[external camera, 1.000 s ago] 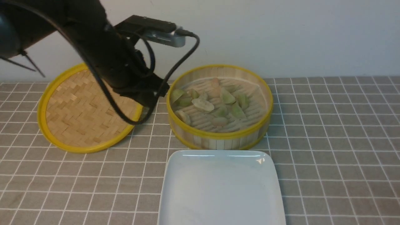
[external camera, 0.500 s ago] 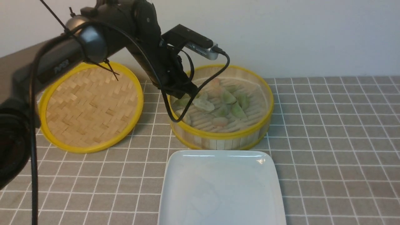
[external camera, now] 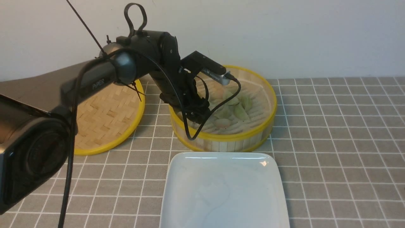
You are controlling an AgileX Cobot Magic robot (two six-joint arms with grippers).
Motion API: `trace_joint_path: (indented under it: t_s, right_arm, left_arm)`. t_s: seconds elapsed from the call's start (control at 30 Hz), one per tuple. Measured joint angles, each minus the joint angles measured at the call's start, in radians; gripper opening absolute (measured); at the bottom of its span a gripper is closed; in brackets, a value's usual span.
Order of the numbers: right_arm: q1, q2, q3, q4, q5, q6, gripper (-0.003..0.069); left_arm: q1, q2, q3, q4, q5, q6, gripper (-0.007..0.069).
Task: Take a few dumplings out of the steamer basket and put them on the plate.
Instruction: Use the left arm to grab a dumpling from the steamer
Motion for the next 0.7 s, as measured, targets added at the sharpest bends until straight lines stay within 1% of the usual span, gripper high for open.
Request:
trace_joint_path:
  t_s: [0.17, 0.33, 0.47, 0.53, 0.6, 0.63, 0.67, 0.7]
  right_arm:
    - [0.000, 0.000, 0.000, -0.001, 0.000, 0.000, -0.0011]
    - [0.000, 0.000, 0.000, -0.001, 0.000, -0.003, -0.0011]
    - [0.000, 0.000, 0.000, 0.000, 0.000, -0.016, -0.0011]
    - [0.000, 0.000, 0.000, 0.009, 0.000, -0.023, -0.0011]
    - [0.000, 0.000, 0.000, 0.015, 0.000, -0.027, -0.0011]
    - [0.000, 0.000, 0.000, 0.015, 0.000, -0.029, -0.0011]
    - [0.000, 0.000, 0.000, 0.015, 0.001, -0.029, -0.0011]
    - [0.000, 0.000, 0.000, 0.015, 0.001, -0.029, -0.0011]
  left_arm:
    - [-0.007, 0.023, -0.005, 0.053, -0.011, -0.008, 0.0524]
    - [-0.017, 0.043, -0.009, 0.117, -0.031, -0.061, 0.0520]
    - [-0.018, 0.054, -0.009, 0.132, -0.032, -0.067, 0.0515]
    - [-0.018, 0.060, -0.014, 0.132, -0.031, -0.070, 0.0476]
    - [-0.020, 0.066, -0.018, 0.139, -0.030, -0.071, 0.0396]
    - [-0.024, 0.066, -0.018, 0.132, -0.024, -0.075, 0.0336]
    - [-0.030, 0.066, -0.018, 0.142, -0.024, -0.076, 0.0309]
    - [-0.034, 0.066, -0.020, 0.147, -0.023, -0.076, 0.0310]
